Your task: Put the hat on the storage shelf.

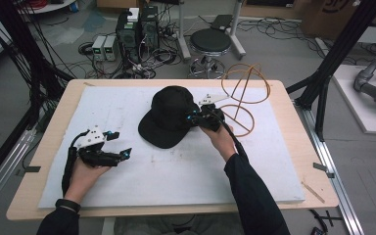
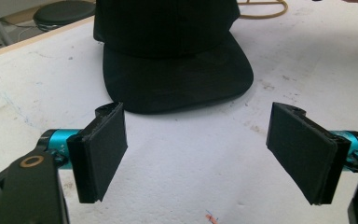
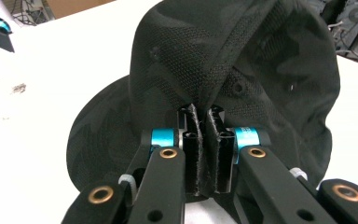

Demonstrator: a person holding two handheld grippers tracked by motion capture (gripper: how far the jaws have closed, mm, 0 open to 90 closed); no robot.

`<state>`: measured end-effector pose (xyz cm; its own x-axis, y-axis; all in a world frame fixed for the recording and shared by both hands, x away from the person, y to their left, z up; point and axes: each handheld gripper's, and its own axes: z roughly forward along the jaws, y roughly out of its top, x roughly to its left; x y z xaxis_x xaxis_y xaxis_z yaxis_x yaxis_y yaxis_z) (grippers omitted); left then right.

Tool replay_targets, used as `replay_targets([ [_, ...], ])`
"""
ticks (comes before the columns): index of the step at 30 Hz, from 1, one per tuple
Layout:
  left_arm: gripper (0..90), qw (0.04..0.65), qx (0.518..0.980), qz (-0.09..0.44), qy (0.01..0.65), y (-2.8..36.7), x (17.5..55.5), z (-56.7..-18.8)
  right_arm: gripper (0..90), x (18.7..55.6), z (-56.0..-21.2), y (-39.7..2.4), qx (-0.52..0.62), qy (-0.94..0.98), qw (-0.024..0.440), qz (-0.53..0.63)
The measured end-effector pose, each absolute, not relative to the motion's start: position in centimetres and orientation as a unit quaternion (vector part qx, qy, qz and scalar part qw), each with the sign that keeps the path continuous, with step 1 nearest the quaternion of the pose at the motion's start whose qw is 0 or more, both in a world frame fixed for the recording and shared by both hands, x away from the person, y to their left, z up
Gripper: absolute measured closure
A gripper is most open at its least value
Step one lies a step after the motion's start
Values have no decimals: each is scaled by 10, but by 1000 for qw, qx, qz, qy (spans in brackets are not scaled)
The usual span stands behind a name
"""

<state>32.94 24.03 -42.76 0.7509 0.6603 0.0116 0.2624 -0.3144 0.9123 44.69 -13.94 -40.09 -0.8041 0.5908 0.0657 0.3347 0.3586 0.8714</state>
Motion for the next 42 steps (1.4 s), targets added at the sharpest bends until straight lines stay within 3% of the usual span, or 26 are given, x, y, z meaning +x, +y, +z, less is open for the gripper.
replay_targets([
  [9,200,505,788,195,291,240,330,-428,887,435,-387,-135,261,811,160,498],
  [18,200,504,789,198,290,238,329,-428,890,423,-350,-125,229,812,198,498],
  [31,200,506,788,199,290,240,328,-426,890,408,-318,-120,190,814,185,517],
  [42,200,505,787,200,291,239,327,-426,890,396,-260,-144,163,795,203,548],
])
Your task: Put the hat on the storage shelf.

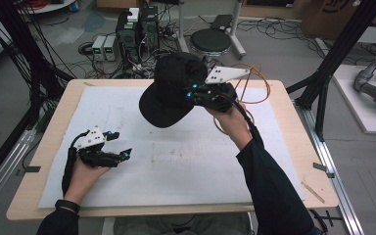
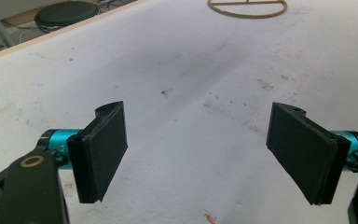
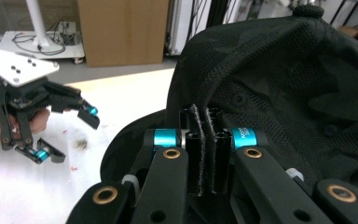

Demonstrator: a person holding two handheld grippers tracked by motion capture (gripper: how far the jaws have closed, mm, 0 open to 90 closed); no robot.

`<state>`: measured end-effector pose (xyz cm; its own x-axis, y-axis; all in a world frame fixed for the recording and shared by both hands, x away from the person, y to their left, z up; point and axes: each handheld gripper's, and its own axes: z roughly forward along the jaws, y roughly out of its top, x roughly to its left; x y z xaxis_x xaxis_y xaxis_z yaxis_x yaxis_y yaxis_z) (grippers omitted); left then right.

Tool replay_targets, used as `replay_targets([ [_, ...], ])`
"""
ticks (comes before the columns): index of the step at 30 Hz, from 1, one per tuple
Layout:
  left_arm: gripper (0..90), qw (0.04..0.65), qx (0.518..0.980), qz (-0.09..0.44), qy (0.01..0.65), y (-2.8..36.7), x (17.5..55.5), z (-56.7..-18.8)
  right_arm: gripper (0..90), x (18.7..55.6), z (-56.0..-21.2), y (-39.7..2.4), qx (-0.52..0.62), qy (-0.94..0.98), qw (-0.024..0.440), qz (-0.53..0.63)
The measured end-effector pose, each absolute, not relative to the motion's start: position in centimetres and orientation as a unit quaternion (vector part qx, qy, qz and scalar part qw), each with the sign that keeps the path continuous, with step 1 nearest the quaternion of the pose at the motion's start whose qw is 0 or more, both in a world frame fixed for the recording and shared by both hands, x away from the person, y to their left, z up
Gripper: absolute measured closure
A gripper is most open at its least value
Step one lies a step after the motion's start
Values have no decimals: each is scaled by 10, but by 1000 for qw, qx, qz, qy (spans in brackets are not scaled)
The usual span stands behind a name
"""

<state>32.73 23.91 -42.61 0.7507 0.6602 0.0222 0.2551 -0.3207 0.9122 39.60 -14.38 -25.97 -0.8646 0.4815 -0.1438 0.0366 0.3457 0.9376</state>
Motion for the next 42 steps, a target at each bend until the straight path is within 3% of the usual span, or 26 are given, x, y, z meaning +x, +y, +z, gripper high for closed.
replay_targets([
  [15,200,506,786,202,292,239,328,-426,890,394,-201,-215,186,768,264,554],
  [26,200,506,785,202,294,240,328,-427,889,396,-193,-258,209,758,294,543],
  [42,200,503,787,200,295,238,328,-427,888,402,-199,-295,234,751,292,544],
])
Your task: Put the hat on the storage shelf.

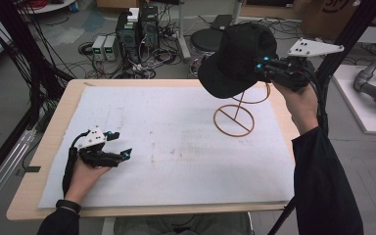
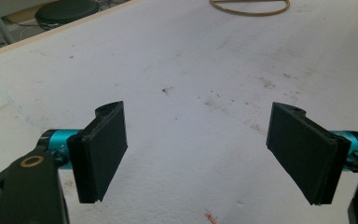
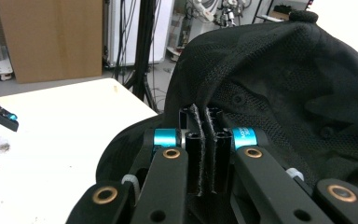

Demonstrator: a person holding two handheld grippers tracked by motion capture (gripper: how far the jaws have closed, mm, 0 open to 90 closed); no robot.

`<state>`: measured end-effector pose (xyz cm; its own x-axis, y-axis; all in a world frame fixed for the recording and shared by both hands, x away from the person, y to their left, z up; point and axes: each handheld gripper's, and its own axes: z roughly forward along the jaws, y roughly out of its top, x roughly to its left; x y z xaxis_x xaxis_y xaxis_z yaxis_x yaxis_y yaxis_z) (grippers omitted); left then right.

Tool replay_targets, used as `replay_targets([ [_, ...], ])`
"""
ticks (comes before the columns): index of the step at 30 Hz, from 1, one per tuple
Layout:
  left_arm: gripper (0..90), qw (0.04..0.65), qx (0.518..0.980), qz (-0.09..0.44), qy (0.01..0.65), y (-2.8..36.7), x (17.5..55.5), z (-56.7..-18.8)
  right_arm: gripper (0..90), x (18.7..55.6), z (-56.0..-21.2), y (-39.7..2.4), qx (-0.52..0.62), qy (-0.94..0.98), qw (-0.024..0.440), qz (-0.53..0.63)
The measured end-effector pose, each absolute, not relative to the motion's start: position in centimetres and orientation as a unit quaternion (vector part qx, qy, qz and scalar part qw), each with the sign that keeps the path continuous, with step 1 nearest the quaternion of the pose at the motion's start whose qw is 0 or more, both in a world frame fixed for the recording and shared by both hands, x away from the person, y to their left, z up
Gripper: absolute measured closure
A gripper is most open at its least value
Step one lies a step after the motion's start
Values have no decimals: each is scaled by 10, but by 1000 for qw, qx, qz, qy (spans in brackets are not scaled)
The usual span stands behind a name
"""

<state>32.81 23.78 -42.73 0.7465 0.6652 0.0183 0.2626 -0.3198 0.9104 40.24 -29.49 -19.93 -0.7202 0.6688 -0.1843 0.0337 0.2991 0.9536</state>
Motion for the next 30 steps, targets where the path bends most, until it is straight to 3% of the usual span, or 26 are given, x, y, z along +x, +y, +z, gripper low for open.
replay_targets([
  [30,200,497,793,195,295,235,329,-430,884,408,-244,-317,252,751,270,548],
])
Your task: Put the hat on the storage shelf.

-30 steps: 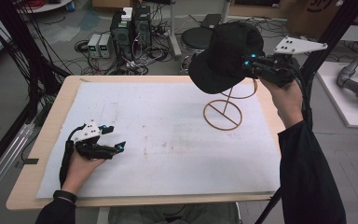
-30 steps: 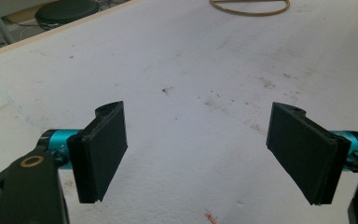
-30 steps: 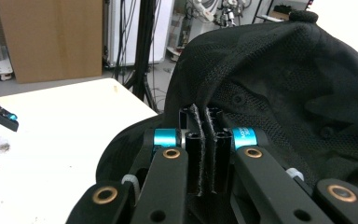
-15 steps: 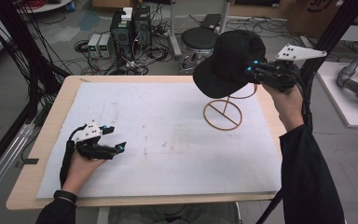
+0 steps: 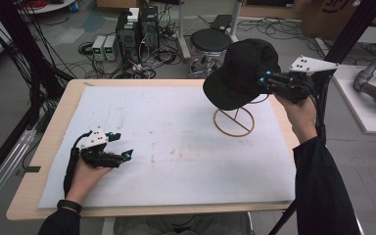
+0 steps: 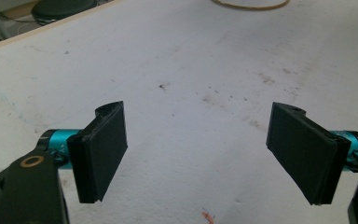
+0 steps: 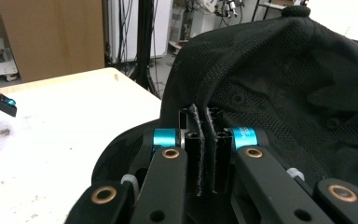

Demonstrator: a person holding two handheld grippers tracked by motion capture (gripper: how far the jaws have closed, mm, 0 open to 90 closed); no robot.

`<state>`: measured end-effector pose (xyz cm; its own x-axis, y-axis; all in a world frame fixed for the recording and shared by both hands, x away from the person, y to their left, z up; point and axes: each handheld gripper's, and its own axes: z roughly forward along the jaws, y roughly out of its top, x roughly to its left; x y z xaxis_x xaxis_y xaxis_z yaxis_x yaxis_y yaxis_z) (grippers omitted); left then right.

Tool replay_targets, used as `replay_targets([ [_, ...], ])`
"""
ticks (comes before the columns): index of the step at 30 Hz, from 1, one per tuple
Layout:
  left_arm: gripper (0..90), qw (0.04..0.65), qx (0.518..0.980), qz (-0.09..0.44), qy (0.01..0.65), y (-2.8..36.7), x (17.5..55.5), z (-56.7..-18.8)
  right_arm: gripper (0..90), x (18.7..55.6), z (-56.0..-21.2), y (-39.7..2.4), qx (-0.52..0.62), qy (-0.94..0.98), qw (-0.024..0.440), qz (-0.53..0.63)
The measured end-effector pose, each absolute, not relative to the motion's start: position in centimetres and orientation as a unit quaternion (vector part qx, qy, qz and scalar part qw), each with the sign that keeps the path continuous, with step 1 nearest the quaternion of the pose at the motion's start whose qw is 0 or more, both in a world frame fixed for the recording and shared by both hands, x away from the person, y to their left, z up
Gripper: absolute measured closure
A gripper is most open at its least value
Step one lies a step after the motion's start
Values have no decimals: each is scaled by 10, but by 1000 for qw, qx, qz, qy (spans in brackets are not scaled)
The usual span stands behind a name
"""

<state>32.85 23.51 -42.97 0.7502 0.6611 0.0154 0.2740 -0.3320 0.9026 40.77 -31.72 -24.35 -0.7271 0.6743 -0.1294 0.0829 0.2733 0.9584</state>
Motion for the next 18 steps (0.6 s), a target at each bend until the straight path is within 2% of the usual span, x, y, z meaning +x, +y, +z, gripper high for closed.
replay_targets([
  [18,200,494,795,194,294,234,329,-431,852,396,-273,-330,271,743,268,551],
])
